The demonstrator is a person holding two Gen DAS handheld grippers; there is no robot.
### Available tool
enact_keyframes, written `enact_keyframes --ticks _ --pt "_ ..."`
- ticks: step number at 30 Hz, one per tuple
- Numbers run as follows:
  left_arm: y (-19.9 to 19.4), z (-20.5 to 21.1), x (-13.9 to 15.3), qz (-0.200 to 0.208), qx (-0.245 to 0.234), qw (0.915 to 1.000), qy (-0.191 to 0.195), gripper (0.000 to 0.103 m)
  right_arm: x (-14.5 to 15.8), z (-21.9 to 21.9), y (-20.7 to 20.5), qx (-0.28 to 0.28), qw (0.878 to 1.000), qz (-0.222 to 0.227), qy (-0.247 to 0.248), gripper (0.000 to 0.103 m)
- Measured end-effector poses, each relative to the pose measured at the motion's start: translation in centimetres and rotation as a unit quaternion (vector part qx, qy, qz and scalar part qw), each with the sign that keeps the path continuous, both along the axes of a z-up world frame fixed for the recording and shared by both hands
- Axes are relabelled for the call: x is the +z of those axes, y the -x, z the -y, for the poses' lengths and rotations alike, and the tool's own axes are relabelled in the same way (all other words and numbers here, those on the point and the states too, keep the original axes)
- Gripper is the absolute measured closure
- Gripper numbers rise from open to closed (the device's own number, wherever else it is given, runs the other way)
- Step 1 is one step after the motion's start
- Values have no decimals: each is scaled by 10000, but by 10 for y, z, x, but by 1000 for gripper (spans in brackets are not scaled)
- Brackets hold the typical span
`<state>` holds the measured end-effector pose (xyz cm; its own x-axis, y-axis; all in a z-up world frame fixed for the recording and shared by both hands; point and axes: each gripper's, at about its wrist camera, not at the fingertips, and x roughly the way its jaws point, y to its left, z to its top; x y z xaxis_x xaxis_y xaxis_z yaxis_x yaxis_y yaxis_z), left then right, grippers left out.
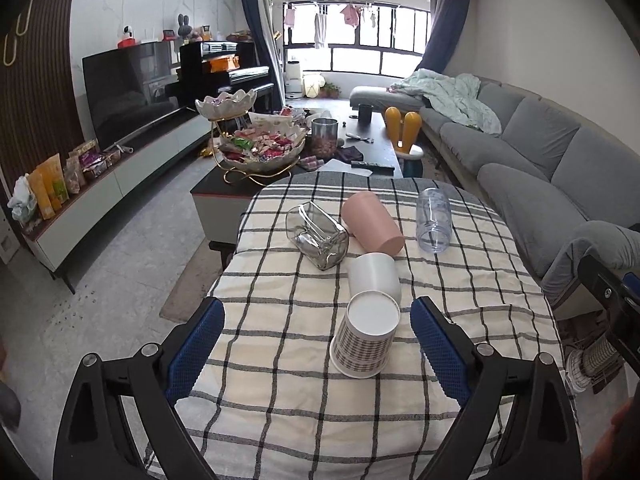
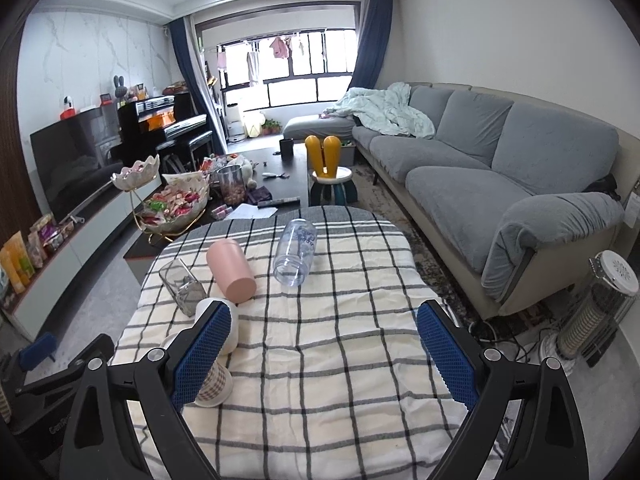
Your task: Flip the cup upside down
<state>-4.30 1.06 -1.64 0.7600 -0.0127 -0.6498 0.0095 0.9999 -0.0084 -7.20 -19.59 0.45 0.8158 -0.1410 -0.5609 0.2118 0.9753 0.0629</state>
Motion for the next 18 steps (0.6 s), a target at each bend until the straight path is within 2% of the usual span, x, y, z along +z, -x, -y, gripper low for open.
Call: enact_keyframes --ticks 18 --pt "2 0 4 54 46 10000 19 4 6 -4 3 63 9999 91 67 8"
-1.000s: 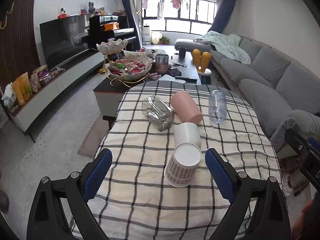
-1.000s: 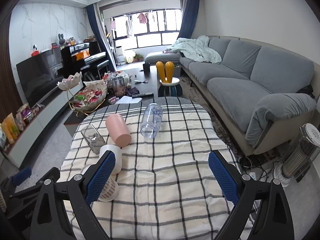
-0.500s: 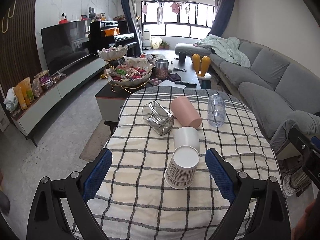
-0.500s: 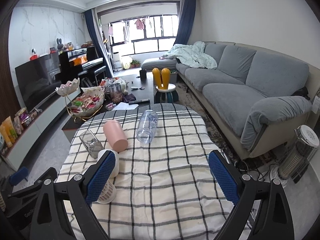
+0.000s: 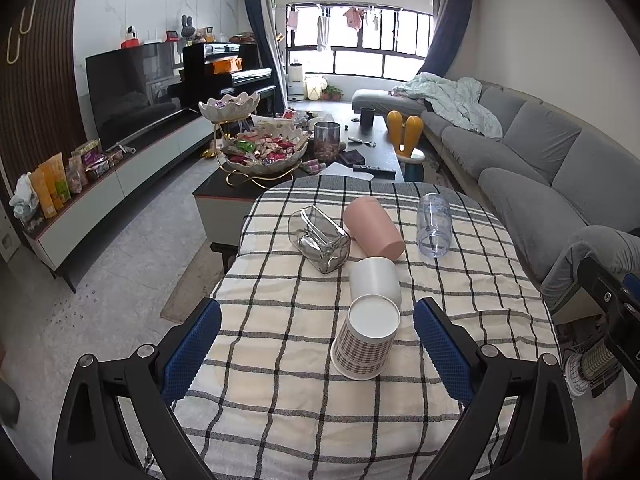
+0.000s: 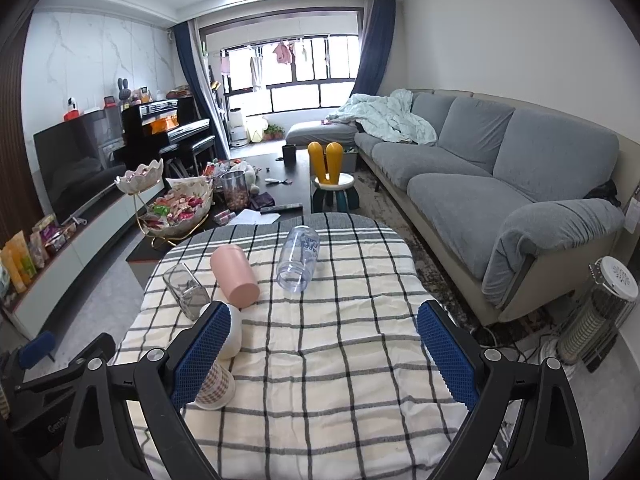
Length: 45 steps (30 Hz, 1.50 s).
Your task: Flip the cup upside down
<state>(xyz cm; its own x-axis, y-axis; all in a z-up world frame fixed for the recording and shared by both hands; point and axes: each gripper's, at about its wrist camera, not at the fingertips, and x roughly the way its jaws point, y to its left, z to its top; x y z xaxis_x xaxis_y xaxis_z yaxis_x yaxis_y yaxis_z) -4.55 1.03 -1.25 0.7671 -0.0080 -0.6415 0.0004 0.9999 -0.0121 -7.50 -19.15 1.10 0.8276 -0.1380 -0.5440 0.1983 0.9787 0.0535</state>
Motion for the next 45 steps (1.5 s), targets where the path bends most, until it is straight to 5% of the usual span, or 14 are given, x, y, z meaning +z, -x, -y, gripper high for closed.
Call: enact_keyframes --ticks 45 --pt "-2 -4 3 -1 85 10000 -3 3 -2 -1 -1 5 10000 -23 -28 8"
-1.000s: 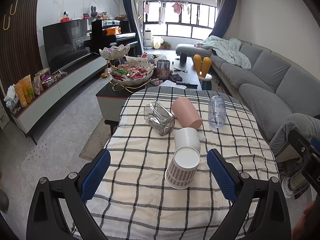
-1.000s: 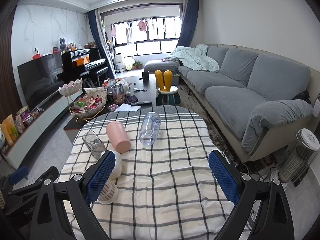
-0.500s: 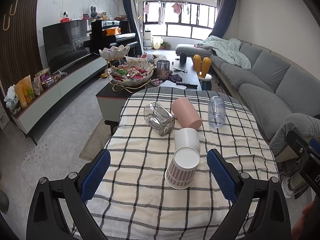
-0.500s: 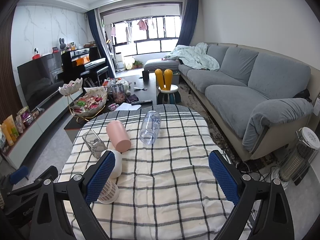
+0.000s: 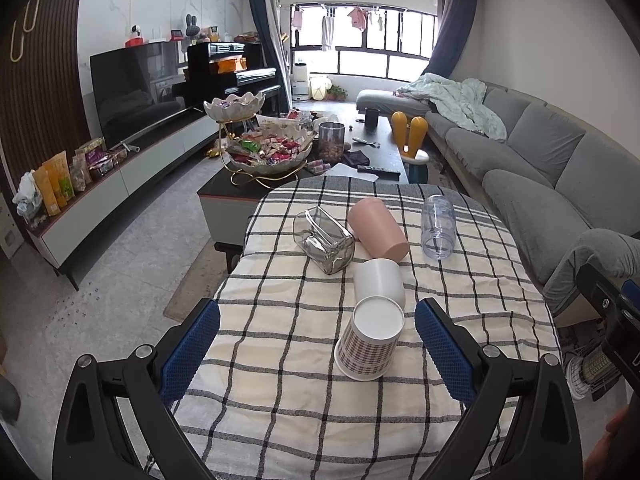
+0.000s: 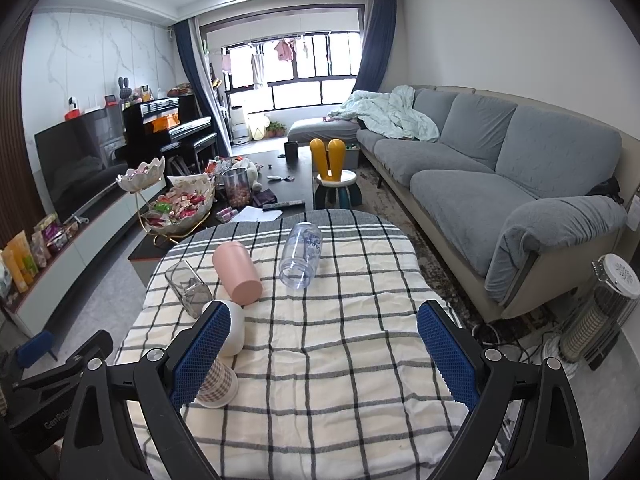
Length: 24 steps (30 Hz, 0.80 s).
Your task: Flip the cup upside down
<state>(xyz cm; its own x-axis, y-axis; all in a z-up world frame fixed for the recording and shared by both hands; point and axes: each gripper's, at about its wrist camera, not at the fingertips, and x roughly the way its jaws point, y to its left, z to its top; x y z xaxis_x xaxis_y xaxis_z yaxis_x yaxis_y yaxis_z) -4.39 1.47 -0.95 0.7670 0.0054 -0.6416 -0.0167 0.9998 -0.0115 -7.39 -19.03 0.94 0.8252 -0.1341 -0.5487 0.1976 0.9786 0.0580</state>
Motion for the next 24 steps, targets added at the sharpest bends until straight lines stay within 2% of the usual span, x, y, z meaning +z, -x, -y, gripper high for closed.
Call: enact_keyframes --ticks 24 --pt "3 4 6 140 -98 9999 21 3 0 0 0 -12 10000 -1 0 8"
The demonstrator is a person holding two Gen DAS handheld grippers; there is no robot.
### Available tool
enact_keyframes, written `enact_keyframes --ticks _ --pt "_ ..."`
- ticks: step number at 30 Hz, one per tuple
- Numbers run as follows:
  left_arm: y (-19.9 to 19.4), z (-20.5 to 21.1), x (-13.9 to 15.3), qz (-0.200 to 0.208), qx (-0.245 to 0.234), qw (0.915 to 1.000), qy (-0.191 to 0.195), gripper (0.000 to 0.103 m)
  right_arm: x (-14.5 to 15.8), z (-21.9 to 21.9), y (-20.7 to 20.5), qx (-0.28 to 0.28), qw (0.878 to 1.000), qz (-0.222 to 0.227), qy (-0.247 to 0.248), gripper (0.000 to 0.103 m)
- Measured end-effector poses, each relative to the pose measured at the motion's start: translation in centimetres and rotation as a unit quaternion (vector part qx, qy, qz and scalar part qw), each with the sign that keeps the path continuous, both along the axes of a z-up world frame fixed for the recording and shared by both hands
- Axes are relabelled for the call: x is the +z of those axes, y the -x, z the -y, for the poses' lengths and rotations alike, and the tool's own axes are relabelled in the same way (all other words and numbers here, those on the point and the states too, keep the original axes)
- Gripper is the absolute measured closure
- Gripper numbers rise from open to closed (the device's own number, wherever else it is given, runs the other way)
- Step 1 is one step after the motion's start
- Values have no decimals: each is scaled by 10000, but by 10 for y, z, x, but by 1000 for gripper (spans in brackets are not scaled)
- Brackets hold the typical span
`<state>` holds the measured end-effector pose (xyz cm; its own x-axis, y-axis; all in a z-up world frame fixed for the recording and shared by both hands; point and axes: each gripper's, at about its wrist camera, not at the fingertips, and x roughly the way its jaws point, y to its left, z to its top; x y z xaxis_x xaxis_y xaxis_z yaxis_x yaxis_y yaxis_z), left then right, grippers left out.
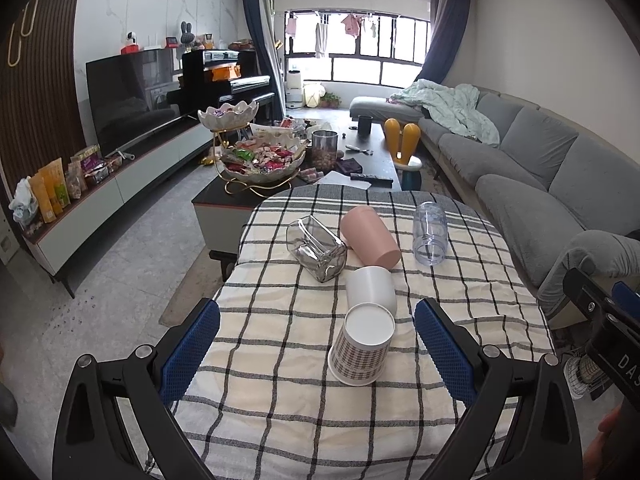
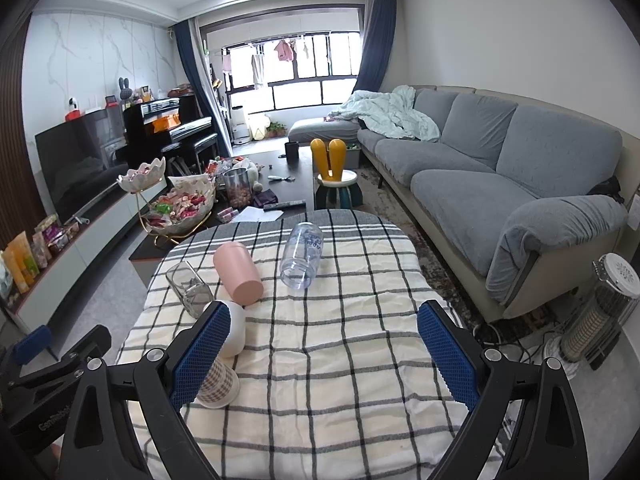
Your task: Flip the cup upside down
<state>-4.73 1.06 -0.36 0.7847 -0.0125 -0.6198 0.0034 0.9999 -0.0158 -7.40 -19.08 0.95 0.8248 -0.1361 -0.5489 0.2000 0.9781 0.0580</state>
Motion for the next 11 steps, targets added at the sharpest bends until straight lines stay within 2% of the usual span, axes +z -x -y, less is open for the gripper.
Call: enact_keyframes --ticks 11 --pt "-6 -1 -7 -230 47 9997 -19 0 0 1 0 9 10000 -3 -3 8"
